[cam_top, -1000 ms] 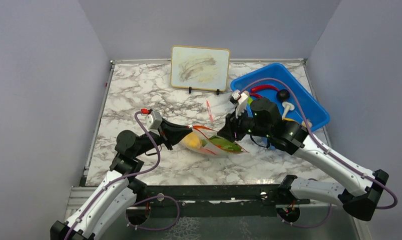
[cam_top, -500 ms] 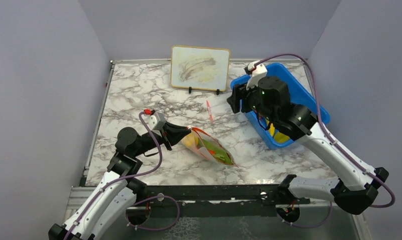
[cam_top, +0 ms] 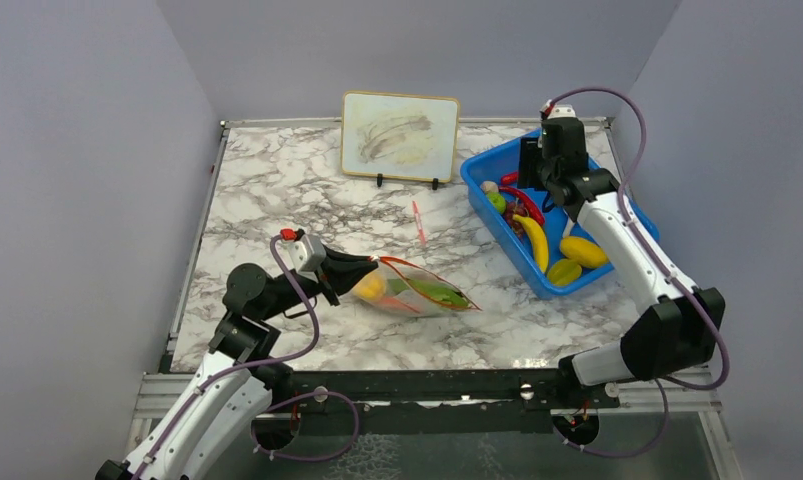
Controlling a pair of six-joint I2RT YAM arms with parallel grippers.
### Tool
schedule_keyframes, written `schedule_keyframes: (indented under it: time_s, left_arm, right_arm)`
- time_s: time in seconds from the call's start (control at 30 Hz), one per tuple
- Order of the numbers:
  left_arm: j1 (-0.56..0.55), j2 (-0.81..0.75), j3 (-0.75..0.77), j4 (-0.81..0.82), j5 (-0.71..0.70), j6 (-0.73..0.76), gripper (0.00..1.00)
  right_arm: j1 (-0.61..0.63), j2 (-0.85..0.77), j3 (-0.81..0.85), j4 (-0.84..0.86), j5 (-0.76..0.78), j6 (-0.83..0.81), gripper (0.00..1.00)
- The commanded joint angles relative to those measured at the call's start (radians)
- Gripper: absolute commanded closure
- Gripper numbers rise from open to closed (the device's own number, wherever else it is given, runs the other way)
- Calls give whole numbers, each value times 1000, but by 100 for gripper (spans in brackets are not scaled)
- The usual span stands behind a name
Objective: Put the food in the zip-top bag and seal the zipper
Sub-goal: Pick up the fake vegetable from the bin.
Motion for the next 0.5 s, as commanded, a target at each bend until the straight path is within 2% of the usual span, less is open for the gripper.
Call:
schedule_keyframes:
  time_s: [0.0, 0.13, 0.2, 0.47]
  left_arm:
    - [-4, -23, -4, 18, 14, 22, 100]
    - [-7, -31, -6, 14, 13, 24, 100]
    - [-7, -32, -5, 14, 12, 25, 100]
    - [-7, -42, -5, 13, 5, 31, 100]
  right_arm:
    - [-78, 94, -30, 112, 127, -51, 40]
    - [-118, 143, -66, 208, 226, -85, 35]
    - [-136, 160, -93, 278, 227, -104, 33]
    - [-188, 317, -77, 359, 272, -106, 23]
